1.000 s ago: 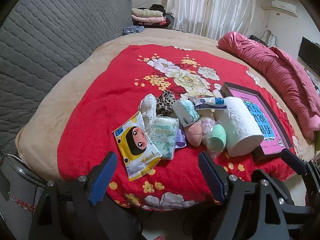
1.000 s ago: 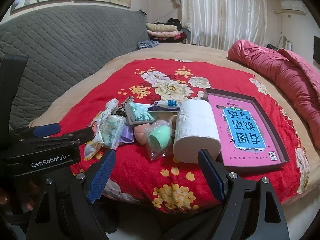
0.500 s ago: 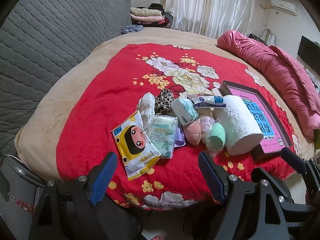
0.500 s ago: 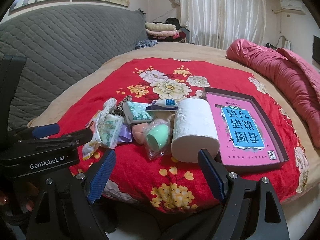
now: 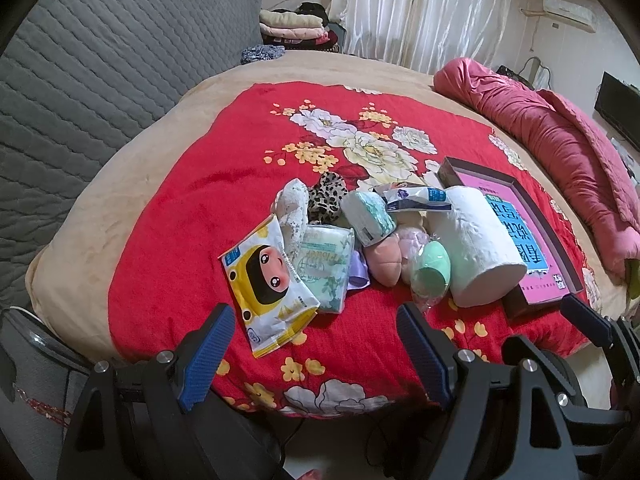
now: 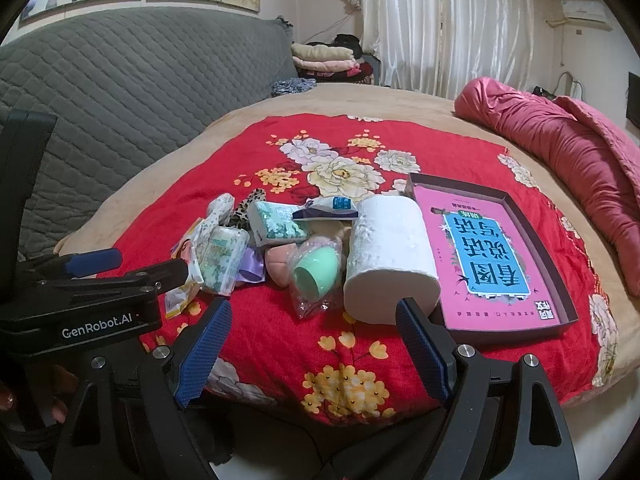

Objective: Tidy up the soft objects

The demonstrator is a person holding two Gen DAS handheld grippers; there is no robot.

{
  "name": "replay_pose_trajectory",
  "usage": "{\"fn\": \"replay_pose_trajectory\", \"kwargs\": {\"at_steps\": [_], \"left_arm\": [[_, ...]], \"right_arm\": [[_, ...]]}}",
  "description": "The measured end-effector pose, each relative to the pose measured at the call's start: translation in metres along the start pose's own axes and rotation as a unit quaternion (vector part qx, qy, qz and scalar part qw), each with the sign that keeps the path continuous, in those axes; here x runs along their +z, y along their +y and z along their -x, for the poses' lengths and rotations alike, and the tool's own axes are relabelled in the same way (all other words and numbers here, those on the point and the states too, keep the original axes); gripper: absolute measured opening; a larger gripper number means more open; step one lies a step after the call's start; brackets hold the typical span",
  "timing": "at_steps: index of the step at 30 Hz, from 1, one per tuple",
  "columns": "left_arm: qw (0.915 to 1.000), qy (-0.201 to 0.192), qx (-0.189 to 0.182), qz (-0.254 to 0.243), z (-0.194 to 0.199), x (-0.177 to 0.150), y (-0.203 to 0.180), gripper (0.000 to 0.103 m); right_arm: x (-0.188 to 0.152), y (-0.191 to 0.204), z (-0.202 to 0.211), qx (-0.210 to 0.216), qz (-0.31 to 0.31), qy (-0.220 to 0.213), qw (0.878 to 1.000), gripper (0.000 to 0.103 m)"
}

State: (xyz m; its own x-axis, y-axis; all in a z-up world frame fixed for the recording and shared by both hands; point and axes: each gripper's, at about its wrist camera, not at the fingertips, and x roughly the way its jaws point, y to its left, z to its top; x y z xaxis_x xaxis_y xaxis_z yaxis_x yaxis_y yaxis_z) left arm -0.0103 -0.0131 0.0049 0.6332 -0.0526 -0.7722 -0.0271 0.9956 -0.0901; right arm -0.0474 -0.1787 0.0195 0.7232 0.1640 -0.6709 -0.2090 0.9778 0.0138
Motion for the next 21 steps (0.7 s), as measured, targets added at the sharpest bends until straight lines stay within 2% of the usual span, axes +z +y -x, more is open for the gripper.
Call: {"fn": "replay_pose_trajectory", "kwargs": {"at_steps": [13, 21], "left_arm": [[0.9993, 0.017, -0.015, 0.029, -0.008, 0.0, 0.015, 0.082], [0.9944, 0.051, -0.033, 0.086, -0.029, 0.0, 0.044, 0.082]], "right_arm": [[-0.003, 0.003, -0.002, 0.001, 0.005, 0.005, 1.0, 0.085], [-0.003, 0.011, -0.008, 0.002, 0.022, 0.009, 1.0, 0.085]]}}
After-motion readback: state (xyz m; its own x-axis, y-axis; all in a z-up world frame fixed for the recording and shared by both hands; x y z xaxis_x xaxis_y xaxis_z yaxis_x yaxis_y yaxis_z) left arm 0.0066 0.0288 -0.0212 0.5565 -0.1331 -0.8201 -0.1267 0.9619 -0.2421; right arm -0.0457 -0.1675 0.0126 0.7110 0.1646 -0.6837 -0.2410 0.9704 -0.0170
